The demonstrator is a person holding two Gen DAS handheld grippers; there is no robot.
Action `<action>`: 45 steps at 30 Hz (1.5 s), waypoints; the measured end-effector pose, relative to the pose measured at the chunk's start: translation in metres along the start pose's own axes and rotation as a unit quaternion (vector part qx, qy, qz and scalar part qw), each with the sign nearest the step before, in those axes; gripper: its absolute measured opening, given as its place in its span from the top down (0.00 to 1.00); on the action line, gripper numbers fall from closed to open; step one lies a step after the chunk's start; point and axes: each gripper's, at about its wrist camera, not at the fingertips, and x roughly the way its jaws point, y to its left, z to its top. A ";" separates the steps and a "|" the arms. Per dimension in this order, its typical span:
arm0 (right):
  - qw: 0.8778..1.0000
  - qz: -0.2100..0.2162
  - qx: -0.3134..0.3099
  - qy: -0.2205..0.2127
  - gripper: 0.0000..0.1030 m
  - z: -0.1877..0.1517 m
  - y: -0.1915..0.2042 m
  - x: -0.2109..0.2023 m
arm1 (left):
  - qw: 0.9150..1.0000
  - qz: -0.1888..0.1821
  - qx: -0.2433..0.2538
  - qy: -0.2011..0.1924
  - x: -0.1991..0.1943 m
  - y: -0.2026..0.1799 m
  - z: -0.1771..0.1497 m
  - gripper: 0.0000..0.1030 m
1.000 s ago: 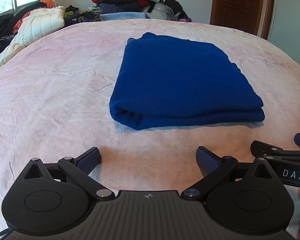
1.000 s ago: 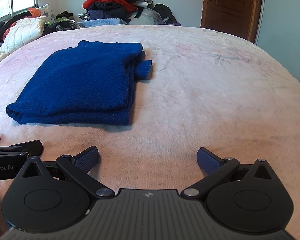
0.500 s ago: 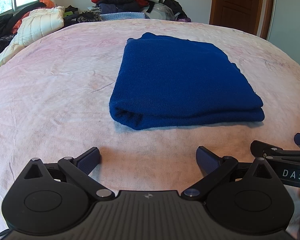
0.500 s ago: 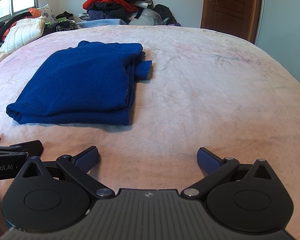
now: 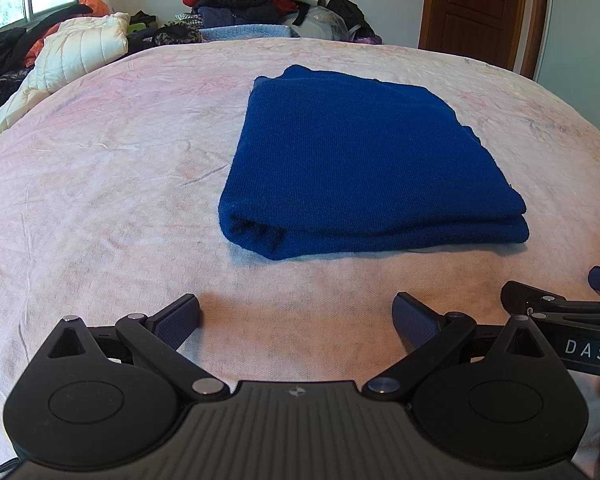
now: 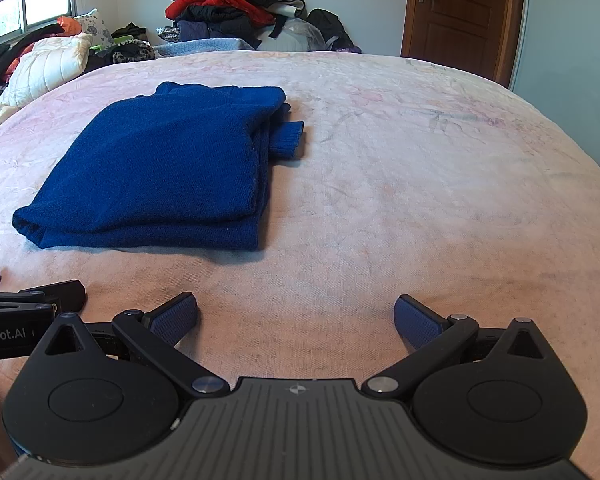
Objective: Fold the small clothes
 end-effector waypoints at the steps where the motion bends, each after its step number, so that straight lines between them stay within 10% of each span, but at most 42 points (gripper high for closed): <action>1: 1.000 0.000 0.000 0.000 0.00 0.000 0.000 0.000 | 1.000 0.000 0.000 0.000 0.000 0.000 0.000 0.00; 45: 1.000 0.000 0.000 -0.001 0.00 -0.001 0.000 0.000 | 1.000 0.002 -0.004 0.009 0.001 0.002 0.003 0.00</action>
